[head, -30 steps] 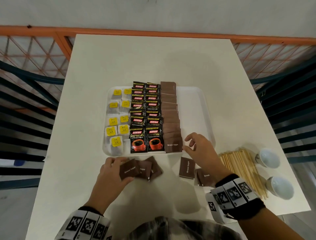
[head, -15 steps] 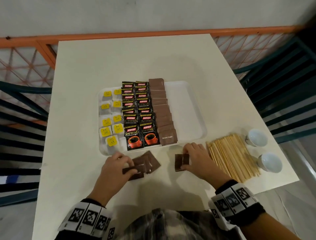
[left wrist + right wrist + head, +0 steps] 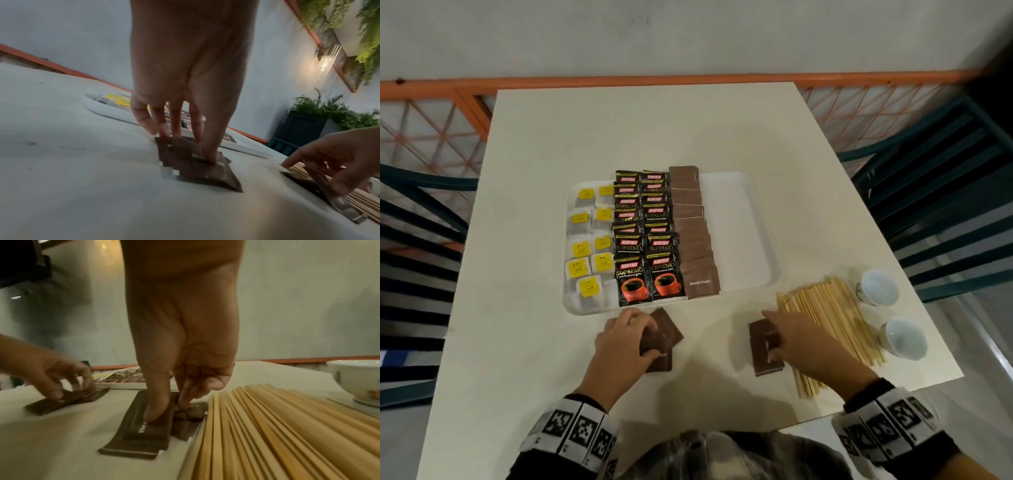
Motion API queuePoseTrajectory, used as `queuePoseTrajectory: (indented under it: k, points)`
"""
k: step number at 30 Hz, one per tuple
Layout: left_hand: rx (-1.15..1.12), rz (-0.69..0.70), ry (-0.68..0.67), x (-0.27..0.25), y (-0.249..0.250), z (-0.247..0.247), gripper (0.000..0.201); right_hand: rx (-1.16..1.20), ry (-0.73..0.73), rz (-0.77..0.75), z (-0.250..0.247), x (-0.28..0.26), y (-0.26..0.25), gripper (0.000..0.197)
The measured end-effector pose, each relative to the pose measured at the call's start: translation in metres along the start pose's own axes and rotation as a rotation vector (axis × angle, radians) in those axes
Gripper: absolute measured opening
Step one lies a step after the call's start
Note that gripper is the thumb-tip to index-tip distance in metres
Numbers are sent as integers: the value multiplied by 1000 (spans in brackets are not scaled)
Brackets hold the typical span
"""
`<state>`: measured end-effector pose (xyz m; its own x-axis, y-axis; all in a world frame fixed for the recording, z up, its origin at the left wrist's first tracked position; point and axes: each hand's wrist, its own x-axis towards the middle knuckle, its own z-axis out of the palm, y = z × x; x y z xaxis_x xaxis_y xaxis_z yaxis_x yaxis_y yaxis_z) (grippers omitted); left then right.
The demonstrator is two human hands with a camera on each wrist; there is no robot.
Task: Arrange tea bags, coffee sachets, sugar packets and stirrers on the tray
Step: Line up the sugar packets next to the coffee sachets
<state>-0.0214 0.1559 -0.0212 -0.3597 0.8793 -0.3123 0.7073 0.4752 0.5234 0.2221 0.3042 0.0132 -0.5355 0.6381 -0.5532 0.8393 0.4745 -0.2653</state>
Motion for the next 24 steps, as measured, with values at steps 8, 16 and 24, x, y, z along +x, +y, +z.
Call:
queuePoseTrajectory:
  k: [8,16,24]
  points:
    - [0,-189,-95,-4,22,14,66,-316,101,-217,6,5,-1,42]
    - [-129,-170,-107,-14,35,17,43,-245,14,-311,2,12,-8,39]
    - [-872,-327,24,-20,52,3,6,-128,-117,-408,-16,19,-16,34]
